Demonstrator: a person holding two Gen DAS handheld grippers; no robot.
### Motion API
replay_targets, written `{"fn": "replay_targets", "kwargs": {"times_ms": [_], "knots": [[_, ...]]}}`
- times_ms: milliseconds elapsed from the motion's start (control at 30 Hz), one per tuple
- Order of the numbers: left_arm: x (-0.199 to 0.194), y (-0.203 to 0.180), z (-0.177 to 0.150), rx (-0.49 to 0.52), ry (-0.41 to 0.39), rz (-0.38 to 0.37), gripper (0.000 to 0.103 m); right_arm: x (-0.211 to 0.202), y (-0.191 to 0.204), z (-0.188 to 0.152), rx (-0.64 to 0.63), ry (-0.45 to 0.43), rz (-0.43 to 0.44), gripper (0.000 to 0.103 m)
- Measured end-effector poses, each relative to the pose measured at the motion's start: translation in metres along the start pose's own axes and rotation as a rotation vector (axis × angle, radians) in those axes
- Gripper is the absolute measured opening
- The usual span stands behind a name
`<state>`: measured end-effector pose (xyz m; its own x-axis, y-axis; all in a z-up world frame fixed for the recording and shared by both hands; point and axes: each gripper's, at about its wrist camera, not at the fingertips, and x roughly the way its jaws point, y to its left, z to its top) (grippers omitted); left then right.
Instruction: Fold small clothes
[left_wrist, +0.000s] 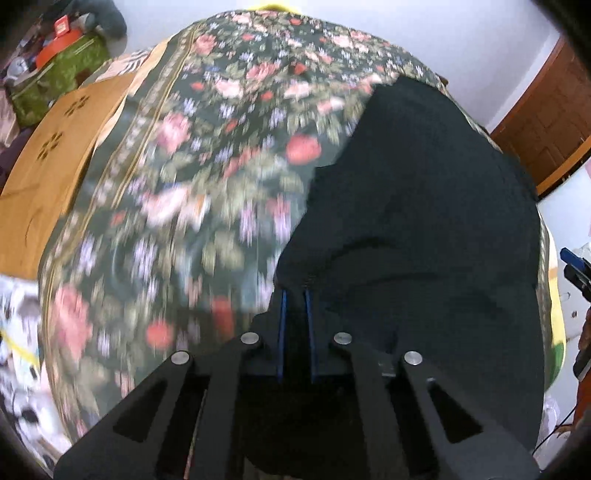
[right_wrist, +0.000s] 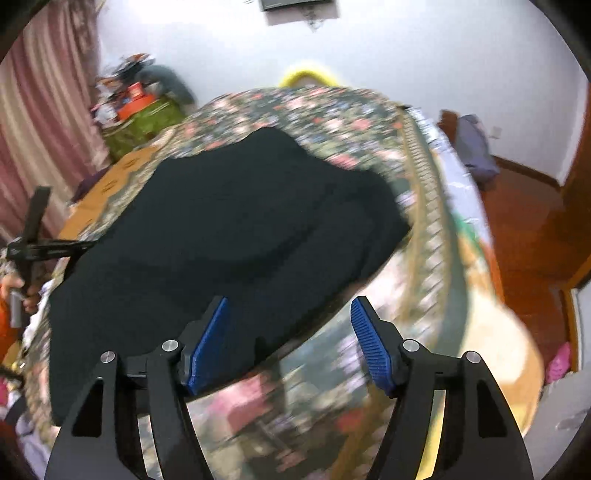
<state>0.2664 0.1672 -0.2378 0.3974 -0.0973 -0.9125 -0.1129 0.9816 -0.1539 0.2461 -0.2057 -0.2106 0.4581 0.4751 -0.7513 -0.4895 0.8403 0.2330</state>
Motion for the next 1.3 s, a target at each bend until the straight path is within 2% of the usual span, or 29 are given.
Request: {"fn": "replay_targets", "kwargs": {"times_ms": [200,300,533,633,733,800,900,1000,1033,1100,1167,1233,1300], "knots": [[-0.037,-0.023,-0.05,0.048,0.004,-0.02,0.009,0.007,0.037,-0.026,-0.055,0.056,0.059,0.064],[-0.048,-0.037,-0.067,0.046,0.012,-0.088,0.009,0.007,0.044,-0.035,-0.062,0.067,0.061,0.064],[-0.06,-0.069,-0.083,0.092,0.001,-0.128,0.009,0.003,0.041,-0.05,-0.043,0.067,0.043,0.064],[-0.066,-0.068,-0.083,0.108,-0.033,-0.086,0.009,0.009,0.036,-0.06,-0.014,0.099,0.039,0.064],[-0.071,-0.061,-0.086,0.119,-0.074,0.022,0.005,0.013,0.034,-0.068,-0.007,0.116,0.037,0.064],[-0.068,-0.05,-0.089,0.111,-0.07,0.083,0.005,0.012,0.029,-0.07,0.011,0.109,0.046,0.064],[-0.063,-0.032,-0.091,0.087,-0.039,0.111,0.005,0.009,0.029,-0.071,0.019,0.113,0.043,0.064],[-0.072,-0.026,-0.086,0.082,-0.069,0.109,0.005,0.003,0.029,-0.064,0.009,0.09,0.037,0.064],[-0.076,-0.026,-0.082,0.084,-0.082,0.1,0.006,0.001,0.029,-0.062,0.007,0.079,0.038,0.064],[-0.083,-0.032,-0.069,0.099,-0.105,0.083,0.015,-0.003,0.031,-0.055,0.0,0.053,0.043,0.064],[-0.086,-0.043,-0.054,0.125,-0.13,0.066,0.042,-0.004,0.033,-0.046,-0.009,0.026,0.047,0.064],[-0.085,-0.054,-0.039,0.148,-0.159,0.047,0.054,-0.002,0.034,-0.039,-0.014,0.007,0.048,0.064],[-0.076,-0.065,-0.02,0.165,-0.169,0.028,0.054,0.003,0.034,-0.034,-0.013,-0.002,0.05,0.064]]}}
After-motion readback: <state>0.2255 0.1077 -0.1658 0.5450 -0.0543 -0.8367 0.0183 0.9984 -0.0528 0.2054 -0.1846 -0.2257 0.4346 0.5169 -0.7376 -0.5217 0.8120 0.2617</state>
